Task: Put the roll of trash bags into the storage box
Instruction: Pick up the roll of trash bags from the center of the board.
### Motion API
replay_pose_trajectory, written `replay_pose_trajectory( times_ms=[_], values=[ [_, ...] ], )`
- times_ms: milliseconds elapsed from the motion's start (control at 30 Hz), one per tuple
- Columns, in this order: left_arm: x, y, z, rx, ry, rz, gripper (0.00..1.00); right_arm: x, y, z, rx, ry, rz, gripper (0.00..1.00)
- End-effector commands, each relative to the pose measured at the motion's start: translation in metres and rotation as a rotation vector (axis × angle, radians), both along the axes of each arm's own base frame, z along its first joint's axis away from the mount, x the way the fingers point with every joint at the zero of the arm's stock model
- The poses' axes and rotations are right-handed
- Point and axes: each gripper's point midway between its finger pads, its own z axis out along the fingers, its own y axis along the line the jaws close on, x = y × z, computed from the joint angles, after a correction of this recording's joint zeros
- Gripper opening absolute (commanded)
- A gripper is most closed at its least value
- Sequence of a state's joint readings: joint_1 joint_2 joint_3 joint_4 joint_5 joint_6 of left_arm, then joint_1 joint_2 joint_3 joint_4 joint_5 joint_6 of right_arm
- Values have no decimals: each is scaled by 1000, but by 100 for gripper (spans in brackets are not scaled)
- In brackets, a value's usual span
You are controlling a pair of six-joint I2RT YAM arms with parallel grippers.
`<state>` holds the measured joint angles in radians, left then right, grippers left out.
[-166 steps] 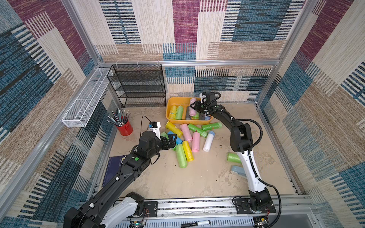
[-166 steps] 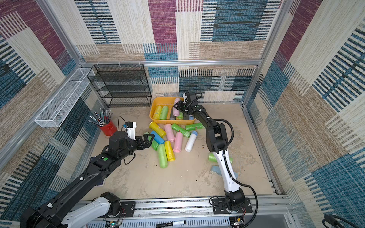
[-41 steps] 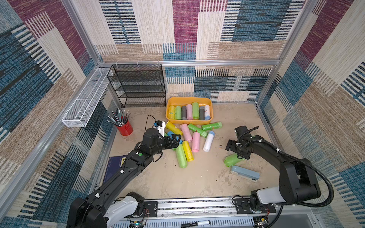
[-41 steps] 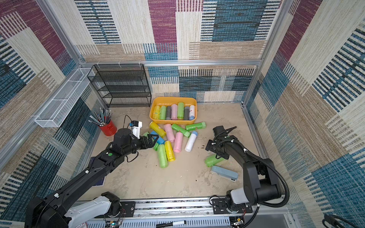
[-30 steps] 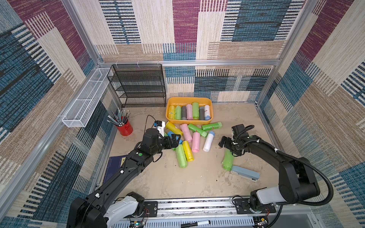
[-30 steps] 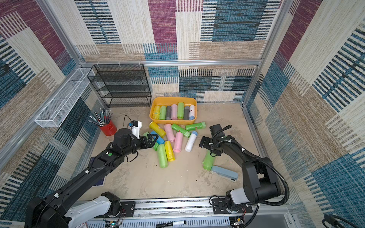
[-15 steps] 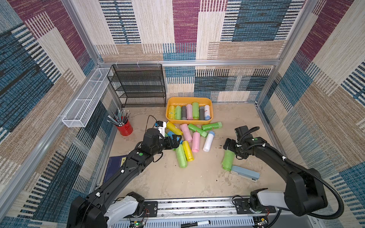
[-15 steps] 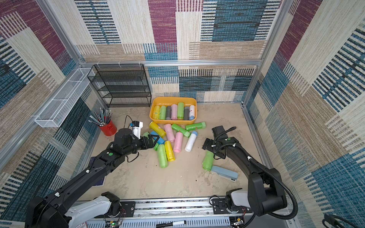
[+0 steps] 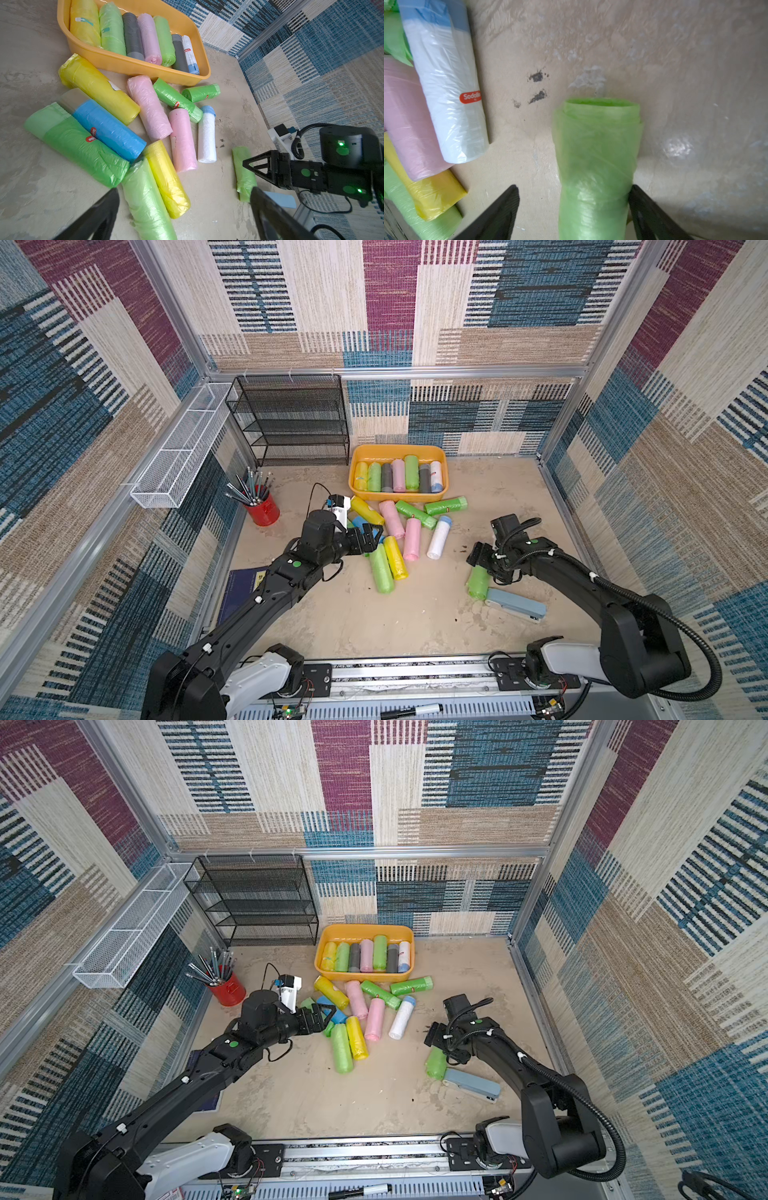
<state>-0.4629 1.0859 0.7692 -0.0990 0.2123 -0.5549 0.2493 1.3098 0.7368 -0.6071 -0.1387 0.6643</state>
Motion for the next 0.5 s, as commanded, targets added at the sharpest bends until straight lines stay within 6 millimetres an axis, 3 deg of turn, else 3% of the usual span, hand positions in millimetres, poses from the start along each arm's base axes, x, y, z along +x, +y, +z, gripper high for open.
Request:
replay_pose_trajectory(
  times_ms=[0, 367, 467],
  values=[
    [3, -1, 8, -12, -30, 4, 98, 10, 5, 2, 17, -38, 8, 79],
    [4, 0, 7, -9, -26, 10, 98, 15, 6, -17, -30, 5, 64, 78],
    [4, 1, 6, -6, -27, 12, 98, 17, 7, -18, -31, 1, 72, 72]
  ],
)
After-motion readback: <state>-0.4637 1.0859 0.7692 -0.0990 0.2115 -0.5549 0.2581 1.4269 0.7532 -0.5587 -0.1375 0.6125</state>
